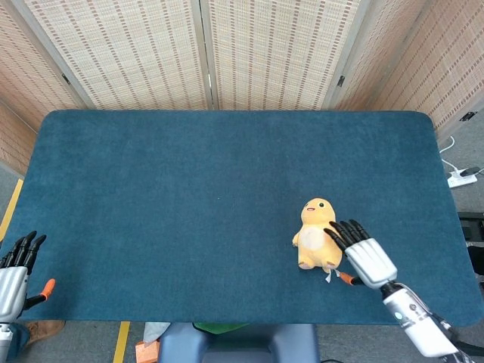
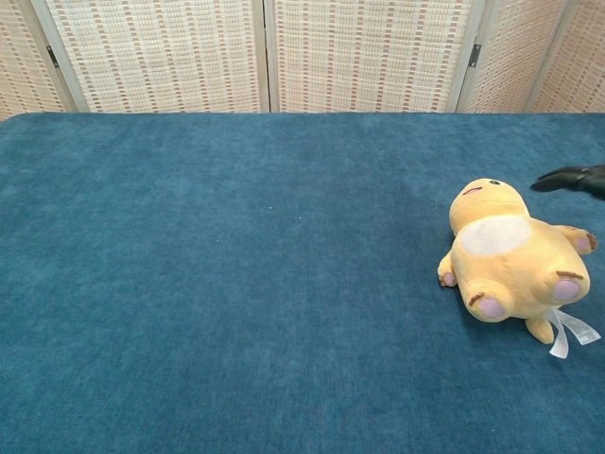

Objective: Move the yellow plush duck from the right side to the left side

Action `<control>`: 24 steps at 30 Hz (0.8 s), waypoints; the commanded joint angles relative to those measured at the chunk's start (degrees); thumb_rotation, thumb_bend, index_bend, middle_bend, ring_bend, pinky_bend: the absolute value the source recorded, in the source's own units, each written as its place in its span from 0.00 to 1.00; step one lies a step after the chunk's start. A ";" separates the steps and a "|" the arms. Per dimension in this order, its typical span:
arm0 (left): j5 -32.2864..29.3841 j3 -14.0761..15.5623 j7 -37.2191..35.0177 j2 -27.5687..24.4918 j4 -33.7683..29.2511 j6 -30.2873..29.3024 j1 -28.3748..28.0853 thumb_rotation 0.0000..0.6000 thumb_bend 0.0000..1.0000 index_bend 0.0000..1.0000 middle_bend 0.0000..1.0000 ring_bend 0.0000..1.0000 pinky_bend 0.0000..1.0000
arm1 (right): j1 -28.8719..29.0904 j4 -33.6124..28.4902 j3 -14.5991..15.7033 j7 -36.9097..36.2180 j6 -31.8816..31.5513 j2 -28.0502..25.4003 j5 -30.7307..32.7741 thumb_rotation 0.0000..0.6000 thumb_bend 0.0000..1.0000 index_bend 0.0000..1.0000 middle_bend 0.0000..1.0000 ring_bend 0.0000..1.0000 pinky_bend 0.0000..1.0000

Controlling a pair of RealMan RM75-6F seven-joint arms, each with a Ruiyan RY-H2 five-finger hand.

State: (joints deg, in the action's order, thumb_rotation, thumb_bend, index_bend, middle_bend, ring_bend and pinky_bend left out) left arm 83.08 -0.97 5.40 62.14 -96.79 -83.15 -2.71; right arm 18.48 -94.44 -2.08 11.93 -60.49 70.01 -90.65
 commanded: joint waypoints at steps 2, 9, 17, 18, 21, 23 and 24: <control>1.24 0.38 -1.65 -0.35 1.06 -0.12 -0.13 1.00 0.34 0.00 0.00 0.00 0.18 | 6.31 2.78 -2.18 6.18 8.75 6.03 7.44 1.00 0.20 0.00 0.00 0.00 0.02; 0.48 0.07 -4.17 -0.74 1.91 -1.01 0.56 1.00 0.34 0.00 0.00 0.00 0.18 | 5.31 9.48 -2.06 8.37 0.54 13.34 4.99 1.00 0.46 0.53 0.71 0.62 0.86; 1.09 0.17 -4.91 -0.88 1.86 -1.05 0.47 1.00 0.34 0.00 0.00 0.00 0.18 | 7.90 14.78 -0.90 -2.48 -13.92 17.13 -11.92 1.00 0.64 0.74 0.85 0.75 0.97; 1.08 0.14 -4.98 -0.89 1.86 -1.03 0.43 1.00 0.34 0.00 0.00 0.00 0.18 | 8.54 15.14 -1.16 -2.89 -14.94 17.71 -13.21 1.00 0.64 0.74 0.84 0.75 0.97; 1.84 -0.05 -5.56 -0.73 2.40 -1.70 0.37 1.00 0.34 0.00 0.00 0.00 0.18 | 11.17 14.61 -2.27 -1.19 -14.76 19.82 -15.39 1.00 0.62 0.74 0.83 0.75 0.97; 2.36 -0.13 -6.19 -0.53 2.81 -2.33 0.46 1.00 0.34 0.00 0.00 0.00 0.18 | 13.09 13.50 -2.72 -0.49 -12.42 21.10 -15.37 1.00 0.61 0.74 0.83 0.75 0.97; 2.61 -0.15 -6.65 -0.43 3.13 -2.65 0.54 1.00 0.34 0.00 0.00 0.00 0.19 | 14.57 13.24 -3.03 0.04 -10.59 22.34 -15.38 1.00 0.60 0.74 0.83 0.75 0.97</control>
State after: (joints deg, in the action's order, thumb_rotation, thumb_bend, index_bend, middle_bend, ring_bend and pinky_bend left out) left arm 85.45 -1.07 -0.97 61.58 -93.91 -85.53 -2.23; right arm 30.57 -80.65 -4.30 11.36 -74.03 89.89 -105.72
